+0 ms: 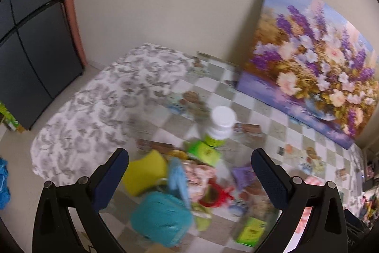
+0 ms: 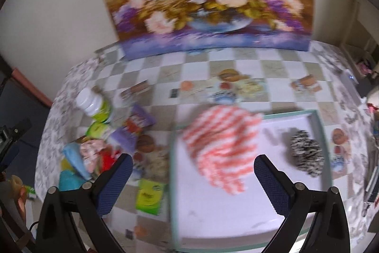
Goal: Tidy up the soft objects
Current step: 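Lower the towel into the white tray and open the left gripper, then grasp the blue face mask with the left gripper while the right gripper approaches the green tissue pack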
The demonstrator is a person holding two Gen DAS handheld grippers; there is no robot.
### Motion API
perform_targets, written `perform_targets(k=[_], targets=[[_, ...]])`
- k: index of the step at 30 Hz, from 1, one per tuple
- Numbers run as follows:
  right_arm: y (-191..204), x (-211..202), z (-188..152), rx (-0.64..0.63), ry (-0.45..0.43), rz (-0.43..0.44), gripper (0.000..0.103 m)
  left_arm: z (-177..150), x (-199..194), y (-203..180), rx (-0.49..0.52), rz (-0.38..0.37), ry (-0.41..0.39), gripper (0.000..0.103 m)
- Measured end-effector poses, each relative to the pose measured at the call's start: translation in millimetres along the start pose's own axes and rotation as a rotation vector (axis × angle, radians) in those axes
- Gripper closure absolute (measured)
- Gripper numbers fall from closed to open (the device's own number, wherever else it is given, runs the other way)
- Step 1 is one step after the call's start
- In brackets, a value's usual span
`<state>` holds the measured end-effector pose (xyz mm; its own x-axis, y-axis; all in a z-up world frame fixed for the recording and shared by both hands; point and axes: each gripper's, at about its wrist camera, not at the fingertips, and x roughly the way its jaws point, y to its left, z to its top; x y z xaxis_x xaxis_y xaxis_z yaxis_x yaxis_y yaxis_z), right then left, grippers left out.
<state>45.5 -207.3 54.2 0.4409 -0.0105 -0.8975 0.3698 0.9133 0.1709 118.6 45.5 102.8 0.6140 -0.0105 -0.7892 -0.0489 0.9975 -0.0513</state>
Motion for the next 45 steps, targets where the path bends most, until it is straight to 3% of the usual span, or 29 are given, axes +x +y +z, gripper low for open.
perform_targets(k=[8,21,25,29,39,42,44,45], targets=[[50.8,31.5,-14.8,-0.08,0.072,0.032,0.0,-1.5,31.2,35.0,-0.011,0.034,0.036,0.0],[62.4,92.2,-53.8,-0.087,0.291,0.012,0.0,-31.8,102.0,26.9,0.031,0.004,0.315,0.0],[62.1,99.5,-60.6,-0.094,0.33,0.01,0.0,-35.7,106.3,21.7,0.074,0.039,0.335,0.0],[62.7,107.2,-69.6,-0.108,0.367,0.005,0.0,-37.0,109.3,21.5,0.073,0.025,0.352,0.0],[71.2,126.3,-81.1,-0.148,0.384,-0.048,0.007,-40.8,120.9,19.2,0.086,0.038,0.378,0.0],[72.2,132.0,-82.7,-0.158,0.383,-0.072,0.01,-40.4,122.7,17.3,0.101,0.046,0.372,0.006],[75.1,136.3,-85.1,-0.167,0.39,-0.082,0.01,-40.0,123.5,16.7,0.101,0.041,0.371,0.021],[76.5,138.2,-85.1,-0.174,0.39,-0.09,0.011,-39.9,124.0,17.0,0.098,0.036,0.372,0.023]])
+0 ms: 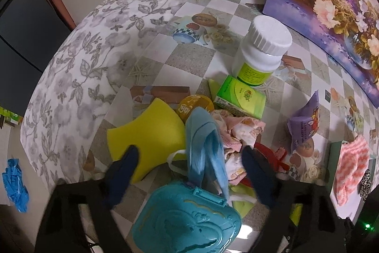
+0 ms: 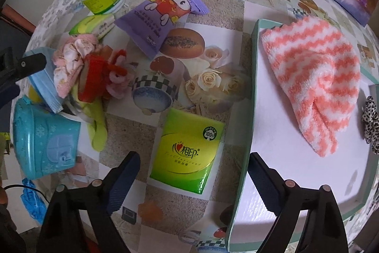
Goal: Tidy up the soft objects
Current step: 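Grasp the blue face mask with the left gripper while the right gripper approaches the green tissue pack, then grasp the green tissue pack with the right gripper and lift it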
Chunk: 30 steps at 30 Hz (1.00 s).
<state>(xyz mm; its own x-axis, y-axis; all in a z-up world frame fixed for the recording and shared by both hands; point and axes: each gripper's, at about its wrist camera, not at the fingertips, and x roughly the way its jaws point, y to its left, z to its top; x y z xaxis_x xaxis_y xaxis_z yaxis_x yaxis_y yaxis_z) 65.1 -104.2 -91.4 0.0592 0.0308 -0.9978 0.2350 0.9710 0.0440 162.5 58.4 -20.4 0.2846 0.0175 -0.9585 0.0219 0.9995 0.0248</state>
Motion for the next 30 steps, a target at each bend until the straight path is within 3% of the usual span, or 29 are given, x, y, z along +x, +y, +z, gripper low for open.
perform_targets(k=[4,7,10,12,17,30], targets=[[17.6,11.5,1.2,-0.033,-0.004,-0.045,0.012,1.3,2.8,-0.4,-0.003,0.011,-0.009,0.028],[23.3,14.1,-0.7,-0.059,-0.005,-0.076,0.021,2.1,8.2,0.0,-0.006,0.005,-0.001,0.051],[25.9,15.3,-1.6,-0.072,-0.014,-0.083,0.026,2.2,11.9,1.7,-0.021,-0.017,0.008,0.066],[26.6,14.7,-1.7,-0.076,-0.021,-0.091,0.036,2.5,11.5,1.7,-0.023,-0.022,0.004,0.077],[22.5,6.3,5.6,-0.072,-0.01,-0.074,0.039,2.8,8.1,-0.8,-0.018,-0.031,-0.01,0.079],[-5.9,-36.2,9.7,-0.048,-0.061,0.078,0.038,4.2,-0.8,-1.8,-0.019,-0.045,-0.036,0.084]])
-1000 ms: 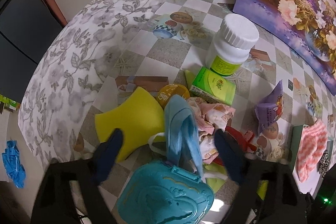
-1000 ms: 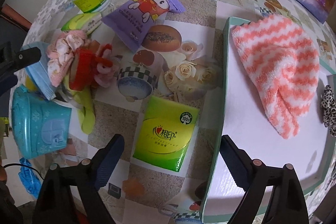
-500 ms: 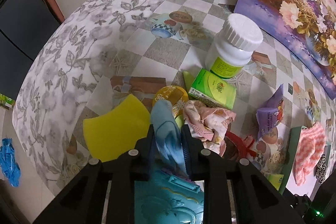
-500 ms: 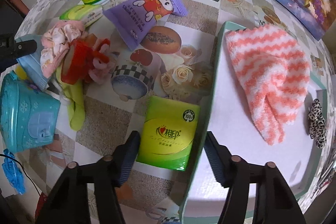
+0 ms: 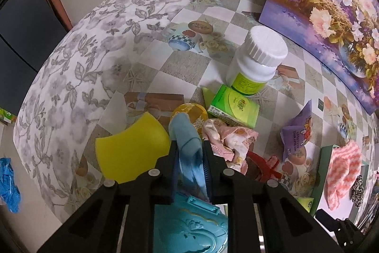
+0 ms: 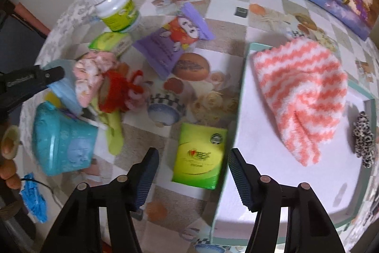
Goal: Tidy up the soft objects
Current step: 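Grasp the green tissue pack with the right gripper and lift it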
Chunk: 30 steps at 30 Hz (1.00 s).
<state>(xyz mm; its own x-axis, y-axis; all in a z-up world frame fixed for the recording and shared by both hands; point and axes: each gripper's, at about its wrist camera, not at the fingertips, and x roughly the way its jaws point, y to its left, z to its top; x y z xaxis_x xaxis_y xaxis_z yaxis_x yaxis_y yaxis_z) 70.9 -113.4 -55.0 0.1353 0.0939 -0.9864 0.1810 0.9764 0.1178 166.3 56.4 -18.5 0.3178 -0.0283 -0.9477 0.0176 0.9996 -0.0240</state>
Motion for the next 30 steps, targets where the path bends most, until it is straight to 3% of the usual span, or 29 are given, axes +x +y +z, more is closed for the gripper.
perform_targets(k=[13,17,30], targets=[[6.5,27.1,-1.2,-0.008,0.048,-0.061,0.038,0.0,-1.6,0.3,-0.002,-0.007,-0.001,0.084],[7.1,31.3,0.6,-0.006,0.042,-0.034,0.038,0.2,-1.6,0.1,-0.001,-0.007,-0.002,0.084],[29.8,47.1,-8.2,-0.076,0.051,-0.118,0.039,-1.7,7.3,0.6,-0.007,-0.004,0.018,0.084]])
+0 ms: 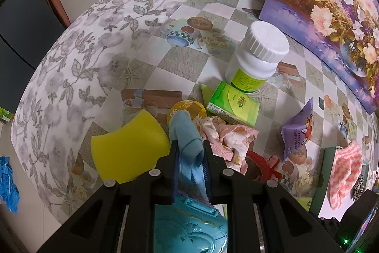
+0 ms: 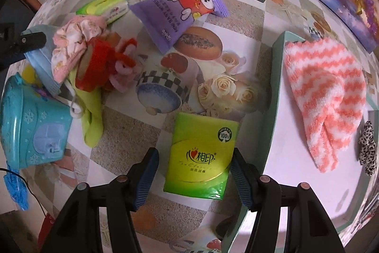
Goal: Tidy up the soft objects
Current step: 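Grasp the green tissue pack with the right gripper and lift it, then place the tissue pack in the tray with the right gripper while the left gripper carries the mask over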
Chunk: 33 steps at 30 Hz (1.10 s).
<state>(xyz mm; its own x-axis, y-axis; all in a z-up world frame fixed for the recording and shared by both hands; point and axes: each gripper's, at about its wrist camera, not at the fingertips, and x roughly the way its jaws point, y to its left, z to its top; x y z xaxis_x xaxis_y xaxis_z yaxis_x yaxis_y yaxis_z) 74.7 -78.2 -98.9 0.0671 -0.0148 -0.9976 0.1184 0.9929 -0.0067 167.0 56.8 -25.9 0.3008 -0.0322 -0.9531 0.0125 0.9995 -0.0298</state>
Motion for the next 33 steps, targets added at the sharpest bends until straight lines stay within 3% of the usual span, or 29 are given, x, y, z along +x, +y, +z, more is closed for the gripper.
perform_targets(k=[5,8,14,26,33], targets=[[-5.9,-5.8,-3.4,0.002,-0.008,0.001,0.039,0.1,1.3,1.7,-0.005,0.002,0.001,0.084],[-9.2,-4.6,-1.1,-0.003,-0.018,0.002,0.052,0.4,-0.4,1.5,-0.006,0.002,-0.008,0.089],[-18.2,-17.2,0.3,0.008,-0.021,0.023,0.052,2.5,-13.0,1.1,-0.004,0.001,-0.044,0.091],[-48.8,-104.1,3.3,0.076,-0.22,0.054,0.052,8.2,-89.4,-0.4,0.011,-0.028,-0.23,0.091],[-69.1,-142.3,-3.6,0.129,-0.332,0.03,0.052,4.0,-138.2,-11.0,0.038,-0.06,-0.345,0.091]])
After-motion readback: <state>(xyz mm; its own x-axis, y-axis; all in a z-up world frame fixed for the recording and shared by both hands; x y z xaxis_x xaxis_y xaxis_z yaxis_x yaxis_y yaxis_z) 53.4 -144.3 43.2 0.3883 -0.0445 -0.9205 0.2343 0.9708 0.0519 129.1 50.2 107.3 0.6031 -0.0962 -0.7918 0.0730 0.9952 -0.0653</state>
